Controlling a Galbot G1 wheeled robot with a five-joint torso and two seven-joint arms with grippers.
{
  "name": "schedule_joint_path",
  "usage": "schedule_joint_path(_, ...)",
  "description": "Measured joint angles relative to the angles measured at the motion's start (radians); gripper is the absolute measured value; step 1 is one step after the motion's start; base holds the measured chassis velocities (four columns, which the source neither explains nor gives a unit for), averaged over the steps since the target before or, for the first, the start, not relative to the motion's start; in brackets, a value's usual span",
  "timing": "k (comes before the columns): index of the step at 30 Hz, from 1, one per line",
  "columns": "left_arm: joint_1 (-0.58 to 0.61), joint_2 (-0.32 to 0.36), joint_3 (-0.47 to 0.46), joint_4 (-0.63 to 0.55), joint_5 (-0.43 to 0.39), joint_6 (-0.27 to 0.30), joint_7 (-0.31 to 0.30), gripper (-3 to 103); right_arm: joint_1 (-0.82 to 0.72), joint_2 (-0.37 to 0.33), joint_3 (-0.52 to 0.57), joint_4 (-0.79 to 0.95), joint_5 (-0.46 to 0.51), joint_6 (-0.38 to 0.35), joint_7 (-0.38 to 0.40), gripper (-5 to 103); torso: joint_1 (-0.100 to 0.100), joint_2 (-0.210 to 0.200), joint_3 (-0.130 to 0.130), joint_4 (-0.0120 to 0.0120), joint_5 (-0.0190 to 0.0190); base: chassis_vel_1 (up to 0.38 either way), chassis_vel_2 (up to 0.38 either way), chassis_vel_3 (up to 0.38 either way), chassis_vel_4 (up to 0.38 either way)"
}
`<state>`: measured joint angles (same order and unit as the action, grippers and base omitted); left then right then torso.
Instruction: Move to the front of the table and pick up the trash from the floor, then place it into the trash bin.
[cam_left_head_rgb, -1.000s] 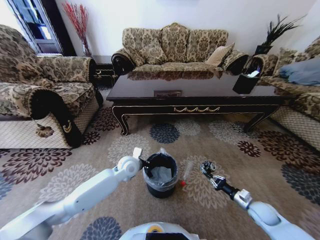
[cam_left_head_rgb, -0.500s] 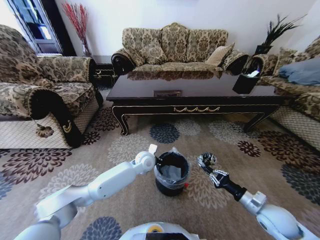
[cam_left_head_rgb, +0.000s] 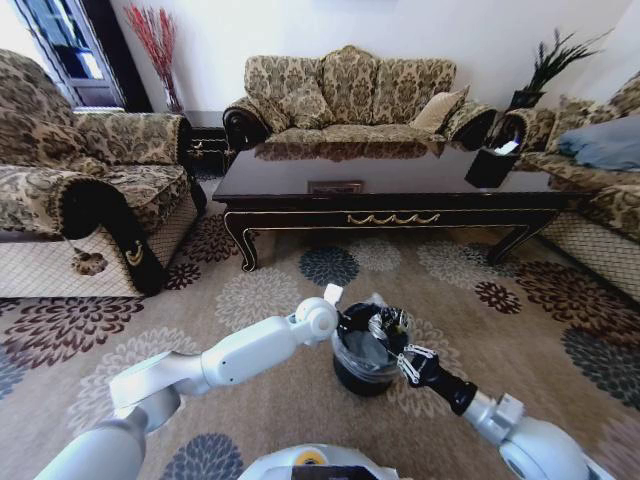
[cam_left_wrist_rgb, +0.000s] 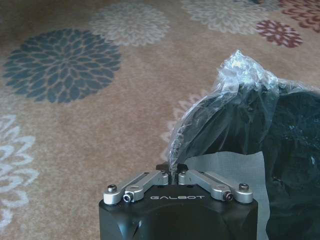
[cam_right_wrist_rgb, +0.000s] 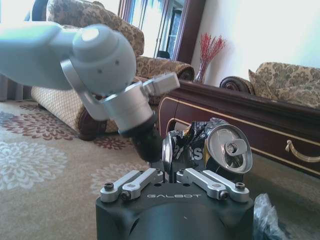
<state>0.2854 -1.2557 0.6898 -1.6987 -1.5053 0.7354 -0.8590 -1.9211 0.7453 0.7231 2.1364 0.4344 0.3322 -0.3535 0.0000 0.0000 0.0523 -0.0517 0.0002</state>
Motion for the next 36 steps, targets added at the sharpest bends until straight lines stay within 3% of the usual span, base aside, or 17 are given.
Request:
schedule_joint_path(6,-0.004,0.016,0.016,-0.034,-0.010,0.000,-0.010,3,0.016,0.010,-0.023,-0.061,-0.032,0.007,-0.002,3,0.000,0.000,0.000,0.0002,0.0000,0.000,0.000,0.000,0.000)
schedule_joint_path(10,0.011,0.027,0.011,-0.039,-0.002,0.000,-0.010,3,0.013,0.010,-0.021,-0.080,-0.037,0.014,-0.005,9,0.000,0.000,0.000,0.0001,-0.0001,0.000,0.000,0.000,0.000)
schedule_joint_path(11,0.025,0.035,0.004,-0.041,0.008,0.000,-0.010,3,0.013,0.011,-0.021,-0.082,-0.037,0.016,-0.005,20,0.000,0.000,0.000,0.0000,-0.0001,0.000,0.000,0.000,0.000)
schedule_joint_path(16,0.059,0.045,-0.025,-0.041,0.027,0.000,-0.011,3,0.016,0.011,-0.023,-0.079,-0.043,0.015,-0.009,30,0.000,0.000,0.000,0.0004,-0.0001,0.000,0.000,0.000,0.000)
schedule_joint_path(17,0.067,0.059,-0.037,-0.054,0.028,0.000,-0.011,3,0.016,0.011,-0.026,-0.067,-0.046,0.013,-0.010,47,0.000,0.000,0.000,0.0000,-0.0002,0.000,0.000,0.000,0.000)
schedule_joint_path(18,0.067,0.064,-0.040,-0.056,0.028,0.000,-0.011,3,0.015,0.011,-0.026,-0.062,-0.047,0.011,-0.010,52,0.000,0.000,0.000,0.0000,-0.0003,0.000,0.000,0.000,0.000)
schedule_joint_path(19,0.067,0.064,-0.040,-0.056,0.028,0.000,-0.011,3,0.015,0.011,-0.026,-0.062,-0.047,0.011,-0.010,52,0.000,0.000,0.000,0.0000,-0.0003,0.000,0.000,0.000,0.000)
schedule_joint_path(21,0.066,0.076,-0.053,-0.057,0.027,0.000,-0.010,3,0.013,0.016,-0.026,-0.048,-0.046,0.008,-0.007,64,0.000,0.000,0.000,0.0001,-0.0002,0.000,0.000,0.000,0.000)
schedule_joint_path(23,0.065,0.081,-0.057,-0.057,0.027,0.000,-0.009,3,0.012,0.018,-0.025,-0.044,-0.046,0.007,-0.007,64,0.000,0.000,0.000,0.0001,-0.0003,0.000,0.000,0.000,0.000)
schedule_joint_path(30,0.106,0.130,-0.160,-0.017,0.059,0.000,0.019,3,-0.002,0.037,0.007,-0.012,-0.020,0.006,0.007,96,0.000,0.000,0.000,0.0002,-0.0004,0.000,0.000,0.000,0.000)
schedule_joint_path(36,0.133,0.160,-0.254,-0.010,0.082,0.000,0.039,3,0.014,0.035,0.010,-0.003,0.012,-0.008,0.023,100,0.000,0.000,0.000,0.0002,-0.0004,0.000,0.000,0.000,0.000)
